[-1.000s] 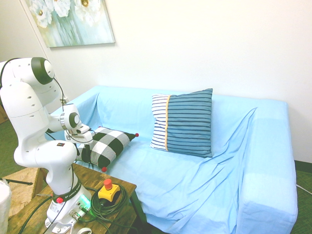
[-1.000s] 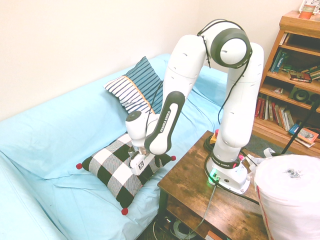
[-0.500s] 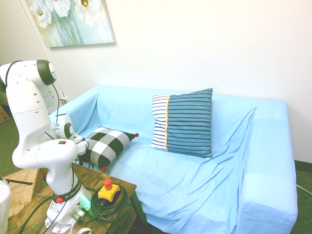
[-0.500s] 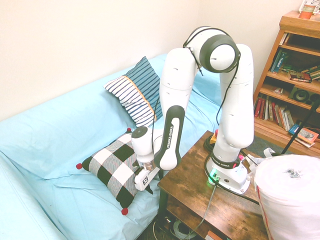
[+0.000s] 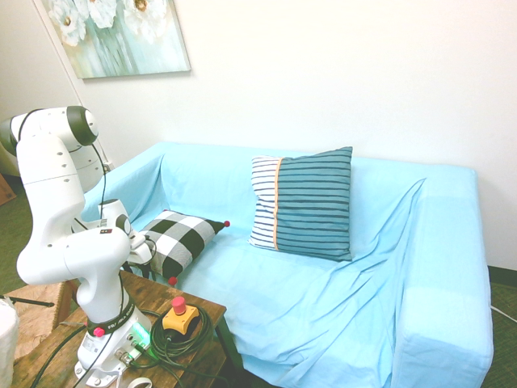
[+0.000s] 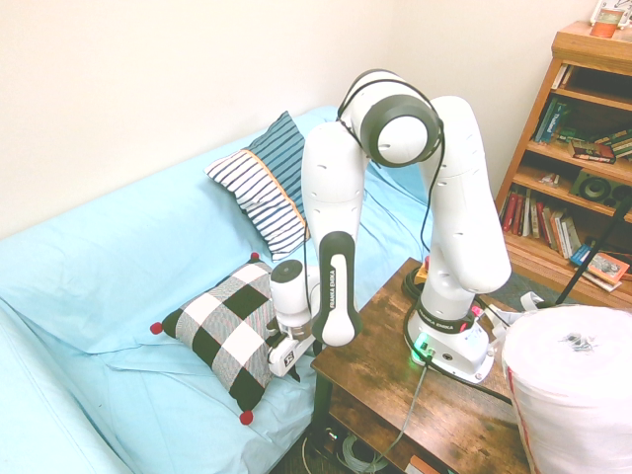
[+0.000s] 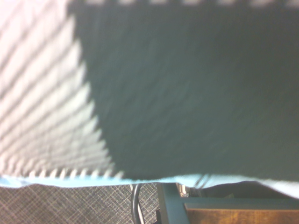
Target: Lift the pillow
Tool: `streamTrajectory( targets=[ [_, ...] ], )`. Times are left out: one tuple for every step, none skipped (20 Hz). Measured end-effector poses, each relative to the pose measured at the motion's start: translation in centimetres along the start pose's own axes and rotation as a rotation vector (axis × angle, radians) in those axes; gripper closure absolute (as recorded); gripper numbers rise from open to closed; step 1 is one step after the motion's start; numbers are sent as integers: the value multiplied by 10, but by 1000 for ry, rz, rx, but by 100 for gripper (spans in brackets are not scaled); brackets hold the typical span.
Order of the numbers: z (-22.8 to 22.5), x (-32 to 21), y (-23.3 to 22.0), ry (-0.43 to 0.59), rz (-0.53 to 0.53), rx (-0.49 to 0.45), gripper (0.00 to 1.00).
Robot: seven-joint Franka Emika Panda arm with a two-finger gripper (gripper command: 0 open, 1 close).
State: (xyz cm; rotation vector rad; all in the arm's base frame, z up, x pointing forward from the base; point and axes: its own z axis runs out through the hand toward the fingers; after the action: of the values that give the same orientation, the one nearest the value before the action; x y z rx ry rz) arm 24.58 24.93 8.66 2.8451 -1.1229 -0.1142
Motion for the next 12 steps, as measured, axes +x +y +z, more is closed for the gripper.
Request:
streamTrajectory(
  targets=[
    [2, -1, 1, 2, 0, 2, 0],
    [4, -1, 1, 5, 1, 6, 0],
    [5, 1, 1, 9, 4, 9, 0],
    [6, 5, 1, 13, 10, 12, 0],
    [6, 10, 1, 16, 15, 15, 0],
    [6, 15, 1, 20, 16, 20, 0],
    [5, 21, 0, 25, 19, 24, 0],
    [4, 27, -2, 30, 22, 30, 0],
    [2, 34, -5, 36, 26, 38, 0],
    [-1, 41, -10, 41, 28, 48, 0],
    [-5, 48, -15, 46, 30, 59, 0],
    [-8, 56, -20, 52, 31, 67, 0]
  ],
)
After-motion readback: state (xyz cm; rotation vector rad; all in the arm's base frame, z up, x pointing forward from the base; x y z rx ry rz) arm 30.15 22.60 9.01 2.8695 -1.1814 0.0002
